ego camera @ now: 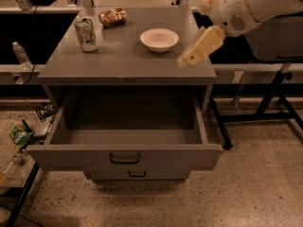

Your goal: Place 7up can into top drawer

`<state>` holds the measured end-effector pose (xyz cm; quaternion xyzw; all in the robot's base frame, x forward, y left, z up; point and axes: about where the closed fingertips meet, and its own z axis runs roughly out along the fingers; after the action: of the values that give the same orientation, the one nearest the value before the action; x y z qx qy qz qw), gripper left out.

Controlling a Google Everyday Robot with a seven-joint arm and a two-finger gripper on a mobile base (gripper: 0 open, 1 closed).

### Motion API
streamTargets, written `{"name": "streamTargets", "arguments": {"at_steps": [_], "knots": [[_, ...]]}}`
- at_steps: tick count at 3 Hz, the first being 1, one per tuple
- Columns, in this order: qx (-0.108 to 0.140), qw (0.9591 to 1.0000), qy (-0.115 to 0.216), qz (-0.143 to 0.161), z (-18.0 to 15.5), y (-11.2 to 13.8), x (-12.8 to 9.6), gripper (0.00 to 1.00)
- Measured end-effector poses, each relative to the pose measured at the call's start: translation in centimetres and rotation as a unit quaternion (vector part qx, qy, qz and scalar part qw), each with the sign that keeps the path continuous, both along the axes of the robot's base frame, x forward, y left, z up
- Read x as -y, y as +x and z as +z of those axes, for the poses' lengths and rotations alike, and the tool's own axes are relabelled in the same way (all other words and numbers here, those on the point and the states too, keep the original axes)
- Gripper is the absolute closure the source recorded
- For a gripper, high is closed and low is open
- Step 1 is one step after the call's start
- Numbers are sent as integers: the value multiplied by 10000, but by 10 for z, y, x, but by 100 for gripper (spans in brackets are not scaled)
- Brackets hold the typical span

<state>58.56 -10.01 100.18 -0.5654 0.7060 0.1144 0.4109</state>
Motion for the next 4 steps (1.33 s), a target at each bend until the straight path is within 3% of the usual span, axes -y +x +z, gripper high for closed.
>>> {"name": "streamTargets", "arguments": {"at_steps": [1, 2, 3, 4], "knots": [[227, 9949, 974, 153, -6, 75, -59, 0], [265, 9880, 1519, 0, -19, 139, -105, 0], [265, 9880, 1519, 1, -19, 139, -105, 0], [-93, 9818, 1894, 60, -62, 170, -149, 0]]}}
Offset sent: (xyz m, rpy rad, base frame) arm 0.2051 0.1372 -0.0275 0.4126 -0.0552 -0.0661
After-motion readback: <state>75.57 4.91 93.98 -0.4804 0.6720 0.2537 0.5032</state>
